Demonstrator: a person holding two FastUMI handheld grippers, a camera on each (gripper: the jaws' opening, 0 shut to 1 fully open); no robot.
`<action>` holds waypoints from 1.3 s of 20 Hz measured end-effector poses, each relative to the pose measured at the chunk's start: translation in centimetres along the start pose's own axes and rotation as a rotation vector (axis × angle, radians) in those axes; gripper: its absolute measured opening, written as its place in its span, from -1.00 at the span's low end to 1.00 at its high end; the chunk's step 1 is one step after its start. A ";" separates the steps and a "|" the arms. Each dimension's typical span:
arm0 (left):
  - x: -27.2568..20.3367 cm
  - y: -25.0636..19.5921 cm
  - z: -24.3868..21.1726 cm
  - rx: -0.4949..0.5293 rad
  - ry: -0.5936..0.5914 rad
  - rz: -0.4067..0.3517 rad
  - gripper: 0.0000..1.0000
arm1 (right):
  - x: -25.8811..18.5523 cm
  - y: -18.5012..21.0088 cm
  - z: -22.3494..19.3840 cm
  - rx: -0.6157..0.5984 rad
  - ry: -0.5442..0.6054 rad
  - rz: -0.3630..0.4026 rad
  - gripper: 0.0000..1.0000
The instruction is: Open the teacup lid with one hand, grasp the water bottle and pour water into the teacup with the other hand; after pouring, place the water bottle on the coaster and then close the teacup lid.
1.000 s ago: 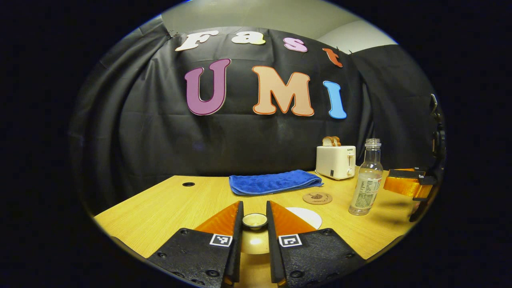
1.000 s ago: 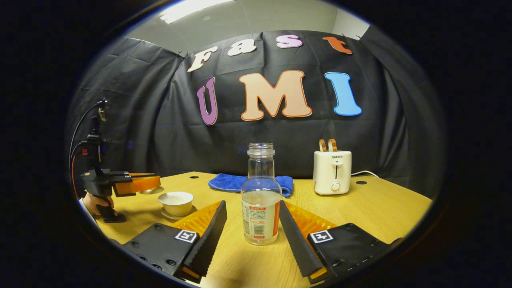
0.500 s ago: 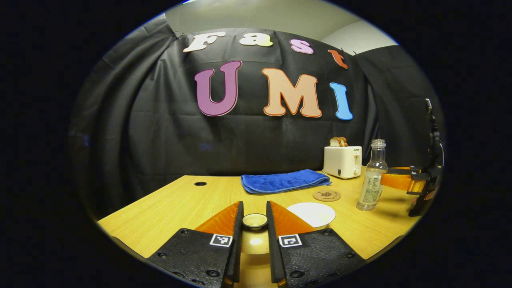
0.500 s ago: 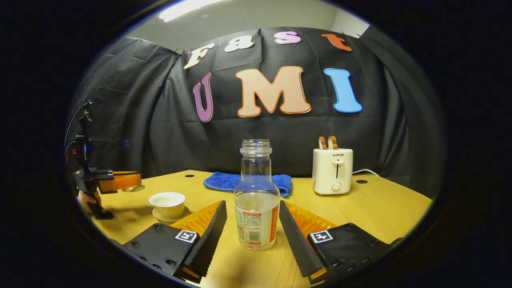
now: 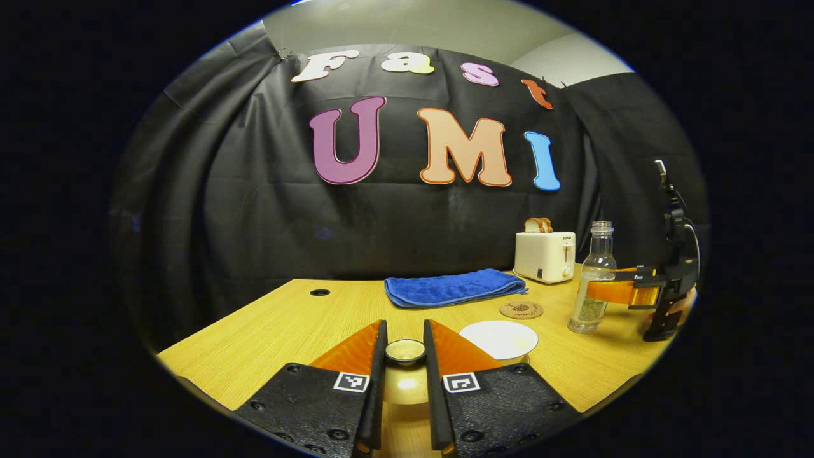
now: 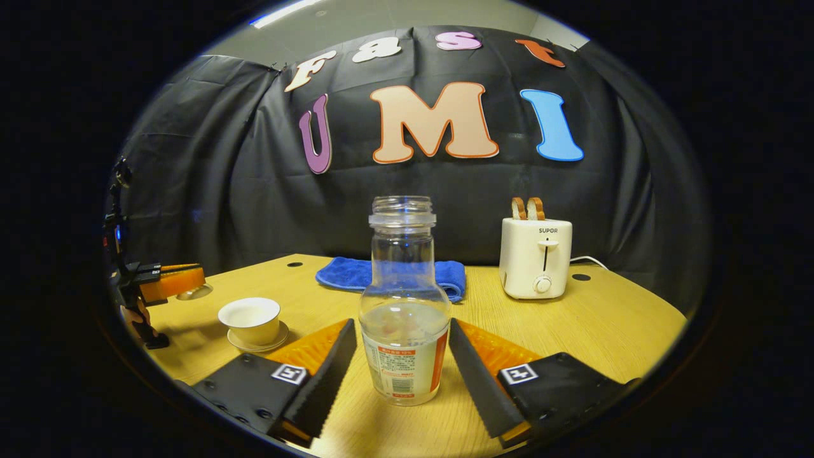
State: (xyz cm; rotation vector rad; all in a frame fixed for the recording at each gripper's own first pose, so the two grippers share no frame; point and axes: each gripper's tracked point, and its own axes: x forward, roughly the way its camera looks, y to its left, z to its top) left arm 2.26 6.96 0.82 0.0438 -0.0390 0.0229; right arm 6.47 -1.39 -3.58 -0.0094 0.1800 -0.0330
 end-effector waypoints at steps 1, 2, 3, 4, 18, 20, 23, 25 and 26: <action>0.1 -0.1 0.0 0.000 0.000 0.000 -0.46 | 0.3 0.0 -0.1 -0.002 0.009 -0.001 0.97; 0.1 -0.1 -0.1 0.000 0.001 0.000 -0.46 | 0.5 0.0 -0.1 -0.004 0.016 -0.001 0.97; 0.0 0.1 -0.1 -0.001 0.001 0.001 -0.46 | 0.4 0.1 -0.4 -0.006 0.024 -0.002 1.00; 0.0 0.2 0.0 0.001 0.000 0.002 -0.46 | 0.6 0.1 -0.5 -0.006 0.032 -0.003 0.96; 0.2 1.3 -0.1 0.000 -0.001 0.024 -0.46 | 1.1 0.9 -0.6 -0.236 0.074 -0.035 0.65; 0.2 1.4 -0.2 0.000 0.000 0.030 -0.46 | 1.1 1.5 -0.2 -0.343 0.080 -0.041 0.64; 0.2 1.5 -0.2 -0.001 -0.001 0.033 -0.45 | 1.3 2.9 0.8 -0.449 0.059 -0.040 0.58; 0.1 1.5 -0.2 -0.002 -0.002 0.034 -0.46 | 1.5 3.6 1.0 -0.494 0.061 -0.037 0.56; 0.2 1.5 -0.2 -0.002 -0.002 0.035 -0.46 | 1.5 3.8 1.6 -0.526 0.048 -0.046 0.56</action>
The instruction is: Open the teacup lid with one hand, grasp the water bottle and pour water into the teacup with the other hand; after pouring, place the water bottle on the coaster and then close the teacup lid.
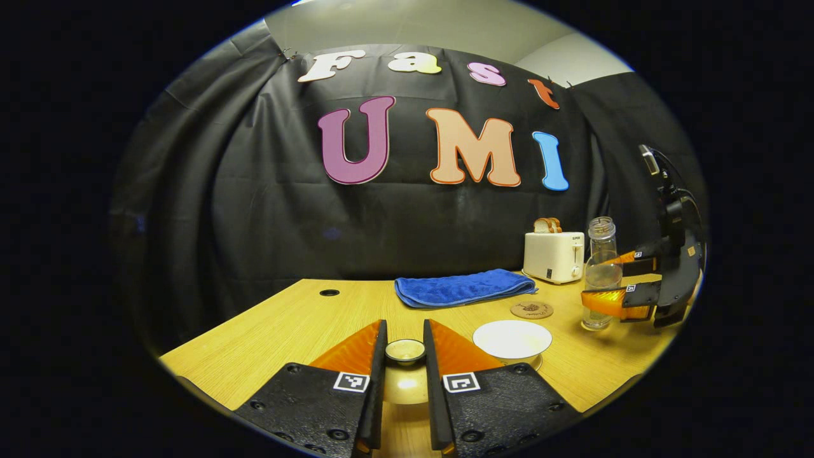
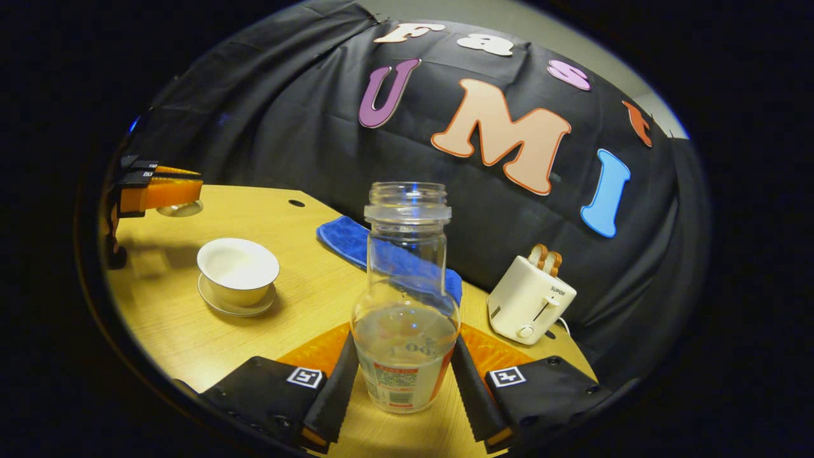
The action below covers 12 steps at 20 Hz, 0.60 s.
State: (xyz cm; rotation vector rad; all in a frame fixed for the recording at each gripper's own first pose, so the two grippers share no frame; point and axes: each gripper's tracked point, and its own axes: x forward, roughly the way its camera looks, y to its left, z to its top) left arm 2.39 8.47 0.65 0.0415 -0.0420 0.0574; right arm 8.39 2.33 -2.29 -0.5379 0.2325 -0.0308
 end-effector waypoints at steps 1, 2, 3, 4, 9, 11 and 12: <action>0.0 0.1 0.0 0.000 0.000 0.001 -0.46 | 0.1 -0.2 0.8 -0.058 -0.014 -0.021 0.57; 0.0 0.1 0.0 0.000 0.000 0.001 -0.46 | 0.1 -0.4 1.3 -0.101 -0.022 -0.036 0.58; 0.1 0.0 0.0 -0.001 0.000 0.001 -0.46 | 0.1 -0.7 2.0 -0.158 -0.028 -0.052 0.58; 0.1 0.1 0.0 -0.001 0.000 0.001 -0.46 | 0.1 -0.7 2.4 -0.207 -0.033 -0.061 0.58; 0.1 0.1 0.0 -0.002 -0.002 0.000 -0.46 | 0.5 -0.4 3.5 -0.476 -0.032 -0.087 0.59; 0.1 0.1 -0.1 -0.003 -0.002 0.002 -0.46 | 0.8 0.2 3.2 -0.570 -0.021 -0.080 0.57; 0.0 0.1 -0.1 -0.003 -0.002 0.002 -0.46 | 1.0 0.3 2.9 -0.619 -0.015 -0.079 0.56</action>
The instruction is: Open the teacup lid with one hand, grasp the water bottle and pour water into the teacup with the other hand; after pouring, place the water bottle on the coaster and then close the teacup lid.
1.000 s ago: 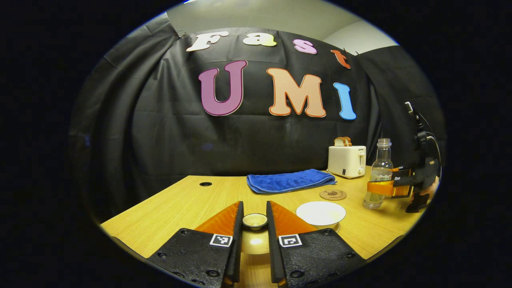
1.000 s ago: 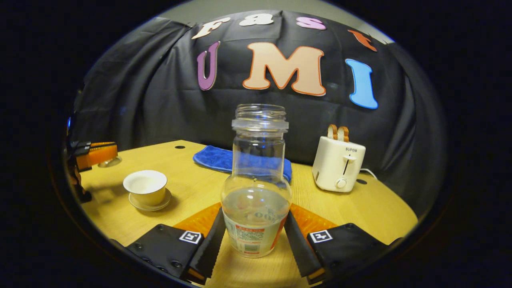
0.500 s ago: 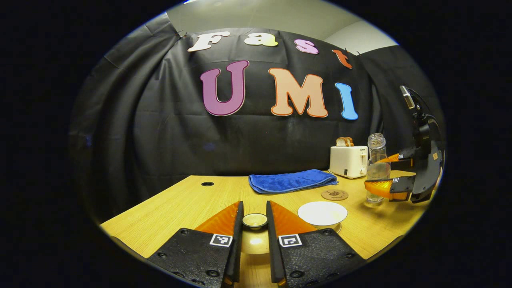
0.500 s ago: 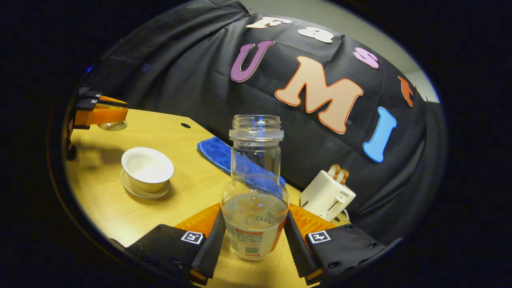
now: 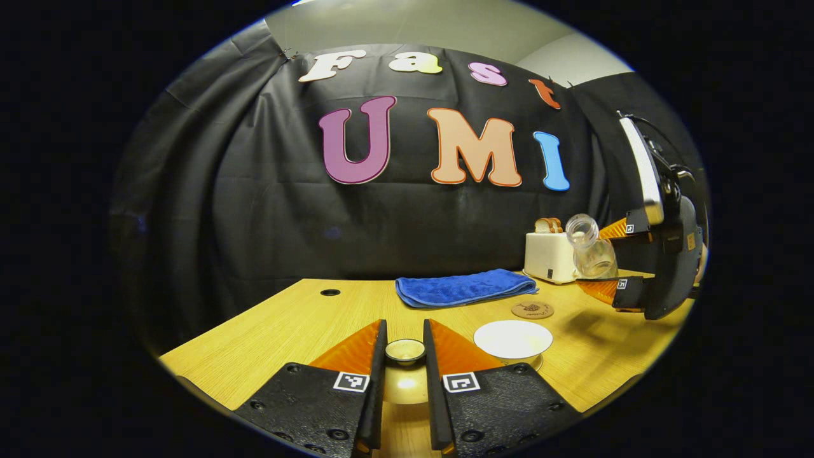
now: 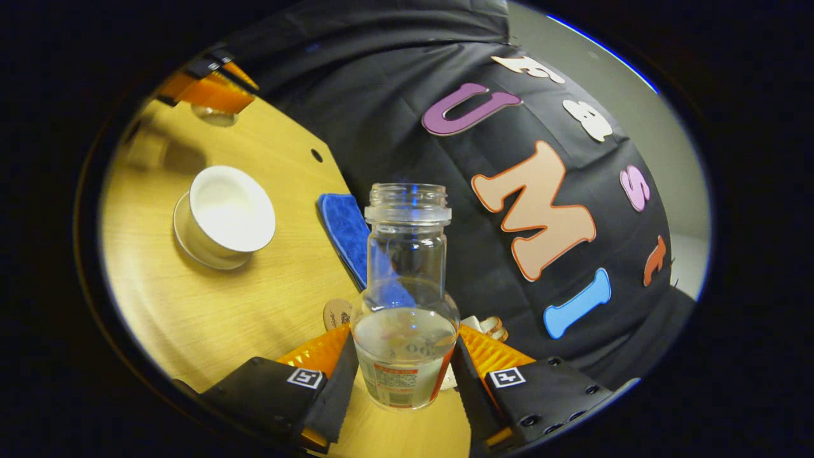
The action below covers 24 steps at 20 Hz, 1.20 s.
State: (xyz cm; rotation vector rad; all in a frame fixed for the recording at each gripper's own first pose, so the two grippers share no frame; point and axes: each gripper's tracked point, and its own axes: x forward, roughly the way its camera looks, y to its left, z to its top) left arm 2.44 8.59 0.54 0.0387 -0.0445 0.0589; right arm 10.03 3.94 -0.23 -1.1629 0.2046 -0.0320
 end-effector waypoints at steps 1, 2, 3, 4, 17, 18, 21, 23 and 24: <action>0.0 0.0 0.0 0.000 0.000 0.000 -0.46 | 0.1 0.2 0.0 -0.050 0.004 -0.002 0.58; 0.1 0.0 0.0 0.000 0.000 0.000 -0.46 | 0.3 0.6 0.1 -0.093 0.006 0.000 0.56; 0.1 0.0 0.0 0.000 0.000 0.000 -0.44 | 0.5 0.9 0.1 -0.125 0.008 0.003 0.58; 0.1 0.0 -0.1 0.000 0.000 0.000 -0.44 | 0.7 1.3 0.3 -0.154 0.006 0.007 0.58; 0.2 0.1 -0.1 -0.001 -0.001 0.000 -0.46 | 2.0 2.6 2.2 -0.540 -0.026 -0.043 0.59; 0.3 0.1 -0.1 -0.001 -0.001 0.000 -0.46 | 2.0 2.9 2.1 -0.551 -0.025 -0.042 0.55; 0.2 0.0 -0.1 -0.002 -0.001 0.000 -0.46 | 1.7 3.0 2.6 -0.598 -0.035 -0.050 0.58; 0.4 0.0 -0.2 -0.002 -0.001 -0.001 -0.46 | 1.8 2.7 2.8 -0.645 -0.045 -0.065 0.57; 0.4 0.0 -0.2 -0.002 -0.001 -0.001 -0.46 | 1.7 2.6 2.8 -0.663 -0.047 -0.072 0.58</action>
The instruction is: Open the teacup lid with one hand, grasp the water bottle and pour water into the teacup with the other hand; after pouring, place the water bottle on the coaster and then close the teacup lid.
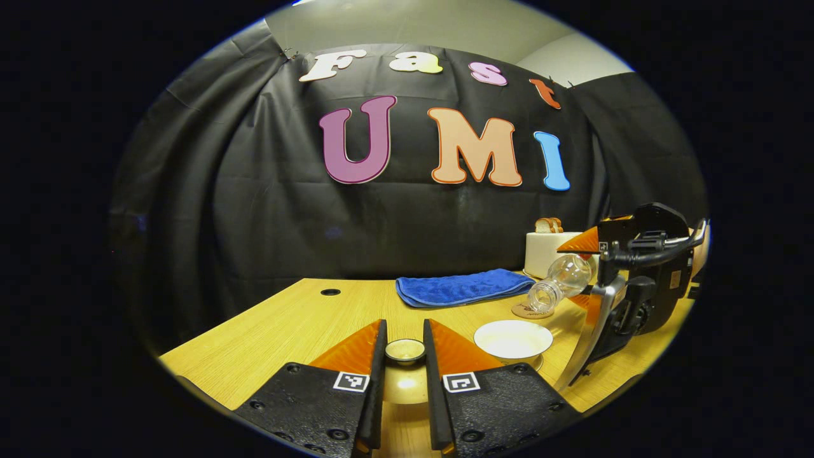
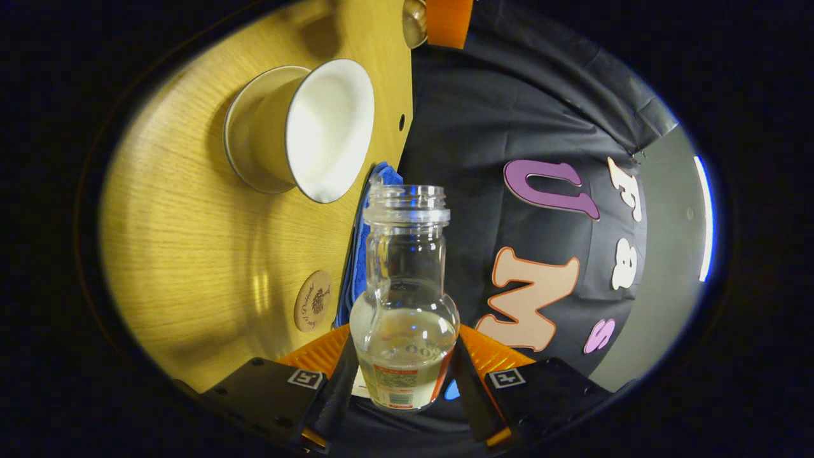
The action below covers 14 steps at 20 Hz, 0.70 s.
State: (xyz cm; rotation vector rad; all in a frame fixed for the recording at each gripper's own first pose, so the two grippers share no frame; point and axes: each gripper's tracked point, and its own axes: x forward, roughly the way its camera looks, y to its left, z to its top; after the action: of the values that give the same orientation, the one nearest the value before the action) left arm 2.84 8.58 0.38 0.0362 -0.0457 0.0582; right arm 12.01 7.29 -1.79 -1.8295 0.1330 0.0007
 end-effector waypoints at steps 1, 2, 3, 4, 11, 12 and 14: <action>-0.1 0.0 0.0 0.000 0.000 0.000 -0.45 | 0.0 -0.1 0.0 -0.013 -0.001 -0.003 0.56; -0.1 0.1 0.0 0.000 0.000 0.000 -0.46 | 0.0 -0.2 0.0 -0.024 -0.005 -0.008 0.55; -0.1 0.1 0.0 0.000 0.000 0.000 -0.46 | 0.0 -0.3 0.1 -0.034 -0.007 -0.017 0.55; -0.1 0.1 0.0 0.000 -0.001 0.000 -0.46 | -0.2 -0.4 0.1 -0.044 -0.009 -0.021 0.58; 0.0 0.0 -0.1 -0.001 0.000 -0.001 -0.46 | -0.3 -1.0 0.5 -0.092 -0.022 -0.054 0.57; 0.0 0.0 0.0 -0.002 -0.001 -0.001 -0.46 | -0.5 -1.0 0.6 -0.099 -0.025 -0.058 0.55; -0.1 0.1 -0.1 -0.002 -0.001 -0.001 -0.45 | -0.6 -1.7 0.7 -0.137 -0.034 -0.075 0.55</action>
State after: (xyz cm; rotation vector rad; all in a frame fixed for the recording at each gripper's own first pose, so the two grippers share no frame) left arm 2.76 8.66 0.27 0.0345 -0.0470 0.0569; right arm 11.59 8.43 -0.24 -1.9693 0.0411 -0.0116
